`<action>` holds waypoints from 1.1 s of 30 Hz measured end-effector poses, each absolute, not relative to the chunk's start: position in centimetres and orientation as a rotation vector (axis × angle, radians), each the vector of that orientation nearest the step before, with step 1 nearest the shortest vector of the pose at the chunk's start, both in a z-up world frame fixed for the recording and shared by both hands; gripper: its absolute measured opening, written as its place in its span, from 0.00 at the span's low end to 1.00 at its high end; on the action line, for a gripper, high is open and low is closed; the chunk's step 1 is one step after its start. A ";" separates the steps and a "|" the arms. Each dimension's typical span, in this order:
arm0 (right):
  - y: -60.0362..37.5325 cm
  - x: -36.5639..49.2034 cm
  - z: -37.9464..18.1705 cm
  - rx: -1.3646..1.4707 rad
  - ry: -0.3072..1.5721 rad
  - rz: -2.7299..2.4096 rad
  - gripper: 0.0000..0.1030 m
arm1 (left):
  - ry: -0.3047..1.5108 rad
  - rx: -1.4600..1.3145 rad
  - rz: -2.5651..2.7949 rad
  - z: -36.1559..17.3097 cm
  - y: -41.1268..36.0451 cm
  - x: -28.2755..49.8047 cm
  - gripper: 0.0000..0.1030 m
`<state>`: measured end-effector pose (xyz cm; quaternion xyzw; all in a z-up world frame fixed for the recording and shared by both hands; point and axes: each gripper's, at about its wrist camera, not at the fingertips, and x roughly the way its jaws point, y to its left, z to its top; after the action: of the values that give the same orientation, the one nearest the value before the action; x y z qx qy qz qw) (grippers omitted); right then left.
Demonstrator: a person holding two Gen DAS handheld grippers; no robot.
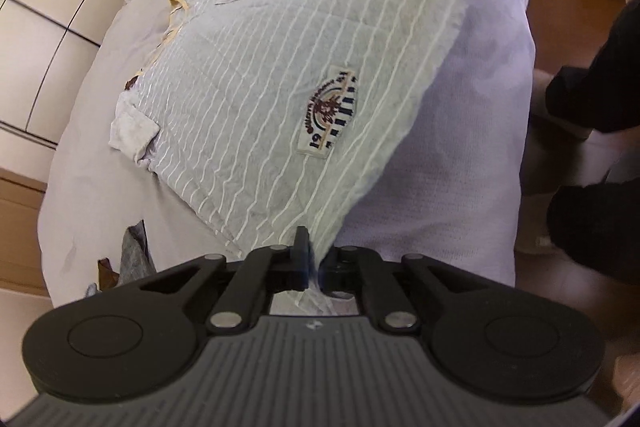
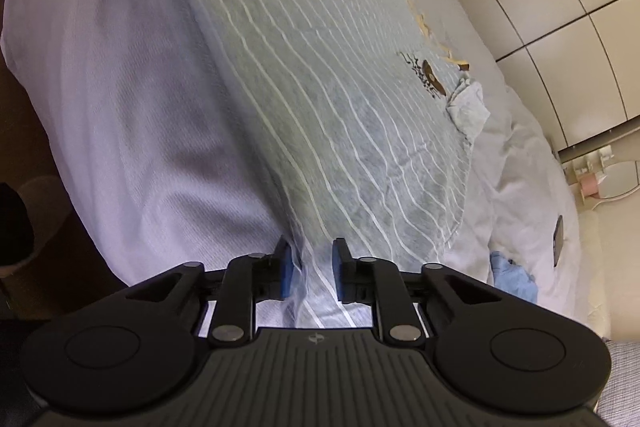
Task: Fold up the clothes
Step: 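Lift the hem with both grippers and fold it over toward the collar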
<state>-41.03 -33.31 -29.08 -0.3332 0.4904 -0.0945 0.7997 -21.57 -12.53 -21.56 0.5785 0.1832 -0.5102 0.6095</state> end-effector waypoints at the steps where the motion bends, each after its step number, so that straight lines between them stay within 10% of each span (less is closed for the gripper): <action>1: -33.3 -41.2 -29.2 -0.719 1.053 -0.200 0.20 | 0.428 1.333 -1.182 -21.4 -12.6 -21.5 0.03; 6: -34.2 -42.1 -29.3 -0.694 1.051 -0.206 0.00 | 0.434 1.348 -1.216 -21.2 -12.7 -21.3 0.03; 33: -46.2 -27.8 -15.5 -0.697 1.146 0.000 0.00 | 0.612 1.147 -1.305 -16.1 -24.5 -4.1 0.02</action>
<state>-27.75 -46.18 -15.54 -0.3229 0.5310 -0.0001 0.7834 -4.12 -24.46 -16.15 0.4957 0.2645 -0.5641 0.6050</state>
